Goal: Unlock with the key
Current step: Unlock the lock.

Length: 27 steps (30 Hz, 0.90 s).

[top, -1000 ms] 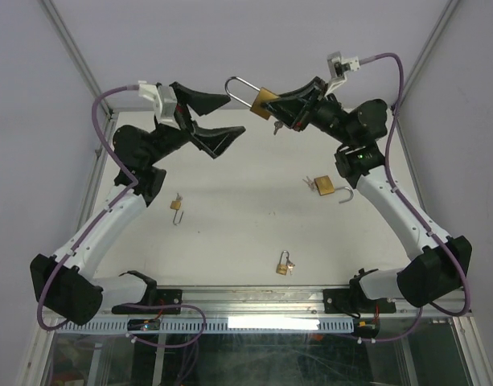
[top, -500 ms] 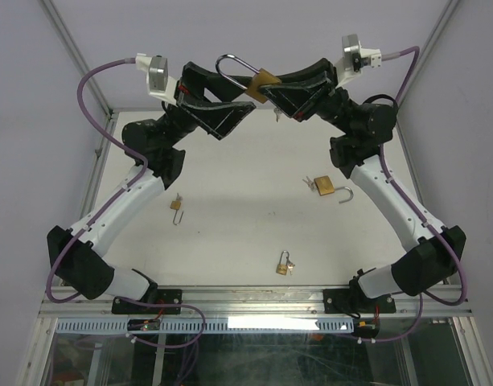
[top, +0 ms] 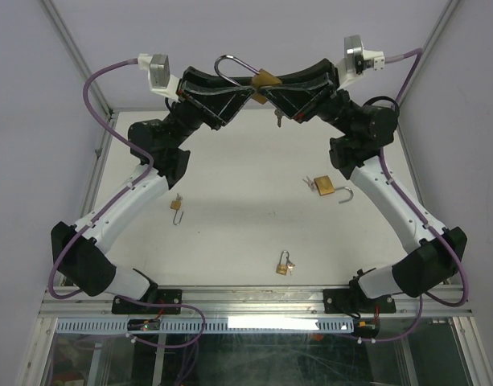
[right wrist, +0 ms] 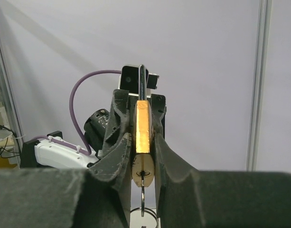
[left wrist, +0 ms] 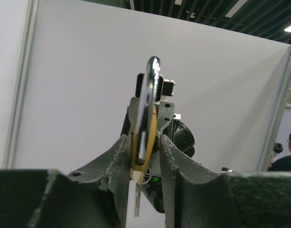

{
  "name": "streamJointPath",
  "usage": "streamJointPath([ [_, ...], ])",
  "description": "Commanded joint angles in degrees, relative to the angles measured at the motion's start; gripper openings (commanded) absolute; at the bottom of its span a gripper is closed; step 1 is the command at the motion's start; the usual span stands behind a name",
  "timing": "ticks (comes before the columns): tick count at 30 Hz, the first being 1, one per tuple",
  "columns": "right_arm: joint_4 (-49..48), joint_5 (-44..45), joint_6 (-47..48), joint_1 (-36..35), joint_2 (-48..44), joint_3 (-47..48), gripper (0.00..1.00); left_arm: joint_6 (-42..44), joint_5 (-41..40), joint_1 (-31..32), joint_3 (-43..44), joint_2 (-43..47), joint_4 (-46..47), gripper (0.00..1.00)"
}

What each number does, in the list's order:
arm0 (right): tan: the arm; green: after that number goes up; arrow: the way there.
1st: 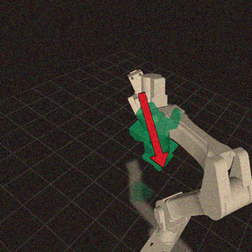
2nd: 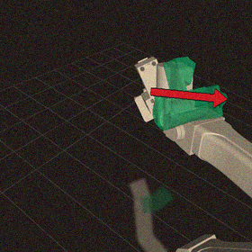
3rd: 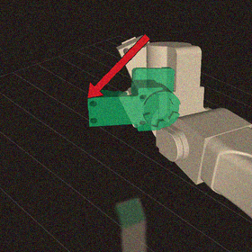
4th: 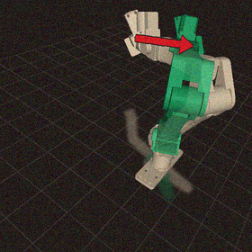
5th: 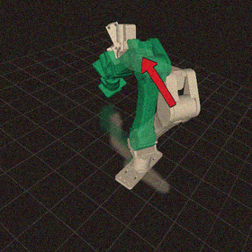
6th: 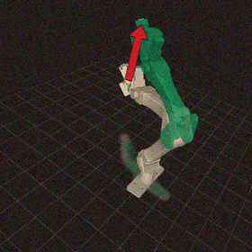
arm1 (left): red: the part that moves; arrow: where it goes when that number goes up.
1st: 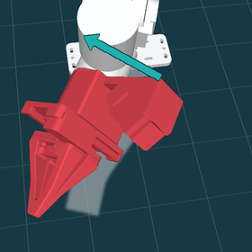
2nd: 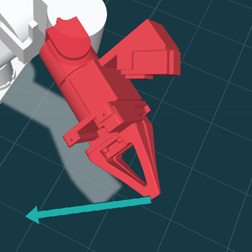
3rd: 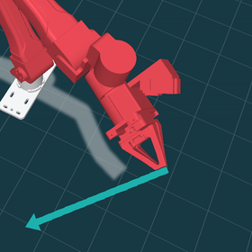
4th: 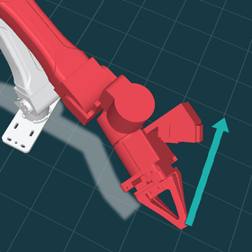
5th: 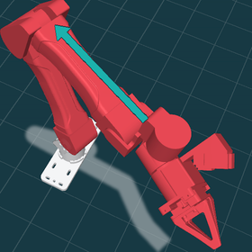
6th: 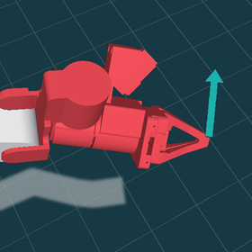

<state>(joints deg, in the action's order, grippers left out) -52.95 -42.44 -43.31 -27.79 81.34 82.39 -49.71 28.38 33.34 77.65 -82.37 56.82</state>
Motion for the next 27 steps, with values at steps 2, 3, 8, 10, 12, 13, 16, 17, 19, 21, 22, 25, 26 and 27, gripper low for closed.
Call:
streamJointPath([
  [2, -4.33, 4.66, -0.25, -0.46, -0.86, 1.61, 0.0, -0.47, 2.29, 2.8, 1.26, 0.89, 1.81, 0.44],
  [3, -4.91, 4.8, -0.54, -0.46, -0.67, 1.78, 0.0, -0.42, 2.37, 2.89, 1.09, 0.89, 1.66, 0.45],
  [8, -5.43, 4.69, -0.99, -0.45, -0.04, 2.41, 0.0, -0.56, 1.95, 2.99, -0.01, 0.97, 0.98, 0.31],
  [10, -5.27, 4.64, -0.97, -0.49, 0.04, 2.35, 0.0, -0.46, 2.37, 2.98, 0.07, 0.9, 1.28, 0.3],
  [12, -5.64, 4.89, -1.25, -0.49, 0.11, 2.14, 0.0, -0.5, 2.76, 3.03, 0.09, 0.89, 1.23, 0.29],
  [13, -6.05, 4.98, -1.39, -0.49, 0.32, 2.0, 0.0, -0.6, 2.91, 3.02, 0.13, 0.89, 1.1, 0.29],
  [16, -7.01, 4.84, -2.11, -0.59, 0.83, 2.22, 0.0, -0.57, 2.69, 3.21, 0.14, 0.89, 0.71, 0.0],
  [17, -6.96, 4.82, -2.33, -0.57, 1.06, 2.19, 0.0, -0.21, 2.5, 3.16, 0.14, 0.89, 0.97, 0.0],
  [19, -6.75, 5.01, -2.48, -0.55, 0.86, 1.23, 0.0, 1.27, 2.71, 3.16, 0.3, 0.89, 1.62, 0.0],
  [21, -6.29, 5.81, -2.15, -0.29, 0.25, -0.54, 0.04, 2.32, 2.77, 2.82, 0.44, 0.89, 1.53, 0.0],
  [22, -5.97, 6.18, -1.92, -0.19, -0.21, -1.49, 0.07, 2.57, 2.2, 2.57, 0.48, 0.89, 1.28, 0.0],
  [25, -4.17, 7.28, -0.94, -0.04, -1.06, -3.85, 0.22, 2.81, 0.1, 1.92, 0.74, 0.89, 0.64, 0.0],
  [26, -3.5, 7.42, -0.53, -0.07, -1.21, -4.47, 0.26, 3.05, -0.64, 1.73, 0.86, 0.89, 0.4, 0.0],
  [27, -2.84, 7.62, -0.47, -0.05, -1.35, -5.12, 0.31, 3.11, -1.19, 1.63, 1.09, 0.89, 0.39, 0.0],
])
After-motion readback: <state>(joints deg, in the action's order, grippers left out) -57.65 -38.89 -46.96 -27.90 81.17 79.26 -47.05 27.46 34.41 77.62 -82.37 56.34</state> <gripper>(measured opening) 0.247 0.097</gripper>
